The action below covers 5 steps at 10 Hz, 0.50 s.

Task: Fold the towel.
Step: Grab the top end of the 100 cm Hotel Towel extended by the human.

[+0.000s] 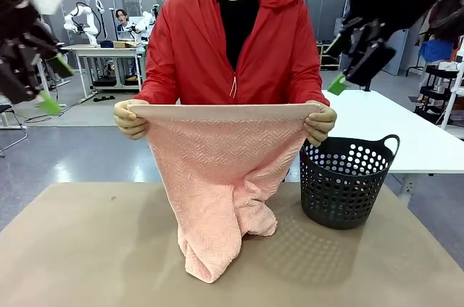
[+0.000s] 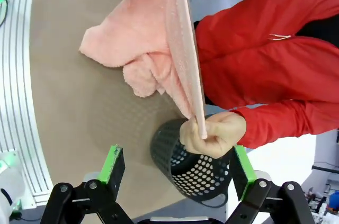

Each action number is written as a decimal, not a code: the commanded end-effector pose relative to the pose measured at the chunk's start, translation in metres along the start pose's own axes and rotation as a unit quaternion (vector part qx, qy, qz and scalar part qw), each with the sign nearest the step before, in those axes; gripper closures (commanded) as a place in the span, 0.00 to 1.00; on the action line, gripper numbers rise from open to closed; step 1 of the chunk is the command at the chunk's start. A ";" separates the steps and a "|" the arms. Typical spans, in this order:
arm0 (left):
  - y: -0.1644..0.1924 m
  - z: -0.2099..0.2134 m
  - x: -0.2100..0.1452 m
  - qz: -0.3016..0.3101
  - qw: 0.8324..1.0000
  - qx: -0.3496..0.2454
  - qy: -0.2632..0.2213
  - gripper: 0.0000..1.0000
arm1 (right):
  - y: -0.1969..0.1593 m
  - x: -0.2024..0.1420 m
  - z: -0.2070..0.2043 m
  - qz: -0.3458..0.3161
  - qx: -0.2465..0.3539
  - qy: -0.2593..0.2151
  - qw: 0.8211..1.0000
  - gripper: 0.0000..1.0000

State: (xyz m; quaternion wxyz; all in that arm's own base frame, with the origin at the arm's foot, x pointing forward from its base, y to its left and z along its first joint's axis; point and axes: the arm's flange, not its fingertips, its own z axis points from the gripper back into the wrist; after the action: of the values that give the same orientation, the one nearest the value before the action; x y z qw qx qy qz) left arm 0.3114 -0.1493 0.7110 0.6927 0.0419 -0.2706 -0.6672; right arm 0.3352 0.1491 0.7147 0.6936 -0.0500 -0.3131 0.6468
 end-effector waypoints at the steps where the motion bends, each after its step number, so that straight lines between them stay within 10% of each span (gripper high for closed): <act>1: 0.014 -0.009 0.037 0.003 0.999 0.027 0.042 0.00 | -0.010 0.011 0.001 0.008 -0.007 0.045 0.999 0.00; 5: 0.030 -0.048 0.096 -0.025 0.997 0.038 0.066 0.00 | -0.026 0.032 -0.014 0.011 -0.013 0.067 0.998 0.00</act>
State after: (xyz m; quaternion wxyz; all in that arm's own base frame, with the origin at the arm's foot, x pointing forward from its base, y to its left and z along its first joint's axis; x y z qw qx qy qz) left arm 0.3461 -0.2463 0.7069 0.6862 0.1053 -0.2429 -0.6775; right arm 0.3601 0.1685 0.7235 0.6941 -0.1043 -0.2831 0.6536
